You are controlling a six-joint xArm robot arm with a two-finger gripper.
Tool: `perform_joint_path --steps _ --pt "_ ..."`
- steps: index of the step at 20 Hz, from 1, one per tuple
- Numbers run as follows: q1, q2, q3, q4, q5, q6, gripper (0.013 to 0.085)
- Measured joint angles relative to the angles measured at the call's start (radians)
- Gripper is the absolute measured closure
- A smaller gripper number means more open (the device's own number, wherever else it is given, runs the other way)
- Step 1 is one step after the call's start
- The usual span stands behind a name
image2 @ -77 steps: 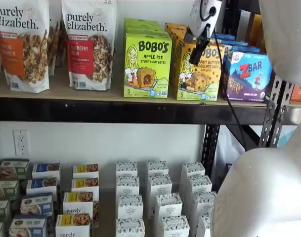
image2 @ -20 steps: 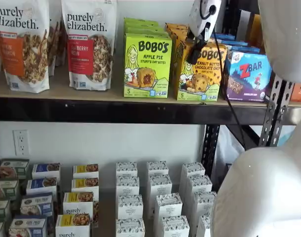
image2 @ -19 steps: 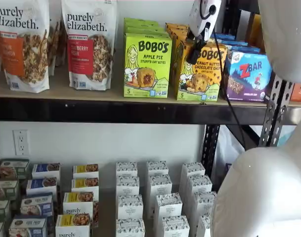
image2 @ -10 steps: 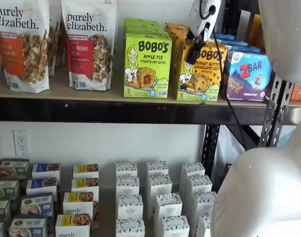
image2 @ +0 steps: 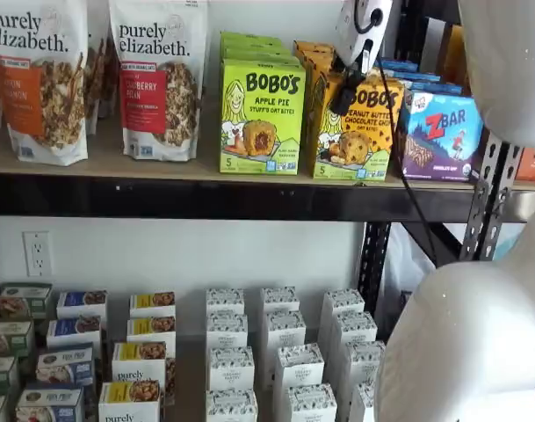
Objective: Pick up the orange box on the top shelf, the fifth box from the left
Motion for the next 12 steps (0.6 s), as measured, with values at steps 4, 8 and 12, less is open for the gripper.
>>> perform_joint_path --steps 4,8,12 --pt "-0.006 -0.004 -0.002 0.013 0.011 -0.003 0.081" --pt "-0.013 -0.009 -0.007 0.017 0.026 -0.007 0.081" --pt "-0.018 -0.014 -0.013 0.018 0.044 -0.01 0.081"
